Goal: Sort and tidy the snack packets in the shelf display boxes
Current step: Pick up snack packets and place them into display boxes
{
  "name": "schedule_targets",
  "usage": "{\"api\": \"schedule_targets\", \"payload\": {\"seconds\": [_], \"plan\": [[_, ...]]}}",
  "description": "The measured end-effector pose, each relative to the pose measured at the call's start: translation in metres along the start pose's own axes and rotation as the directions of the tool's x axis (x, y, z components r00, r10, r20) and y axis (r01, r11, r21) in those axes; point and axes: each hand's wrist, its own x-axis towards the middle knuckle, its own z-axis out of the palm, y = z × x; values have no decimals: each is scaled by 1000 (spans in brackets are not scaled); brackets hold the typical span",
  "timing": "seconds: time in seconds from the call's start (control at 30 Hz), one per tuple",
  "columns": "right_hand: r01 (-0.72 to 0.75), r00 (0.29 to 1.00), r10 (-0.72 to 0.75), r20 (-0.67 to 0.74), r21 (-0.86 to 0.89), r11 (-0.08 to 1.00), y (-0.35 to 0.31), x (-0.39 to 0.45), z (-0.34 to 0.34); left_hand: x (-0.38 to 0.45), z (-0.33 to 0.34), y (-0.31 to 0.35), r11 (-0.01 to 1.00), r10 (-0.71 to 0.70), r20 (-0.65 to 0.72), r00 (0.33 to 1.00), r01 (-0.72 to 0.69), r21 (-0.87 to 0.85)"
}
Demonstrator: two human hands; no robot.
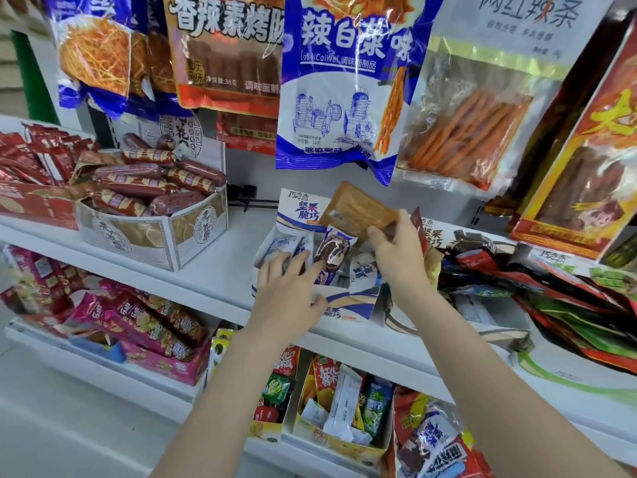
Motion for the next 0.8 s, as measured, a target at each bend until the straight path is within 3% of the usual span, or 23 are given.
{"api": "schedule_targets", "payload": {"seconds": [0.17,0.3,0.43,0.53,0.63,0.67,0.73,0.8], "plan": [[37,995,-30,-92,80,996,-9,-24,-9,0,-5,6,999,-10,-17,1000,10,-37],[134,972,-137,-193,-31,991,3,-59,-24,-6,-9,18,981,133,-58,989,-140,-136],[171,937,-203,-286,-134,976,5,-79,-59,-9,4,19,988,149,3,989,-149,43],[188,949,-215,-228,-135,973,9,-91,-98,-12,-2,30,995,99,-40,994,-99,11],[161,985,-164,-59,-54,986,19,-107,-140,-33,-17,55,938,74,-261,963,-156,-309],[154,988,-153,16,-68,986,25,-113,-154,-44,-20,65,866,29,-229,973,-139,-481],[115,983,-100,154,-94,989,39,-124,-174,-63,-19,87,646,-8,61,998,52,-762],[90,965,-63,254,-94,992,54,-133,-187,-75,-12,104,442,48,440,897,376,-815]]}}
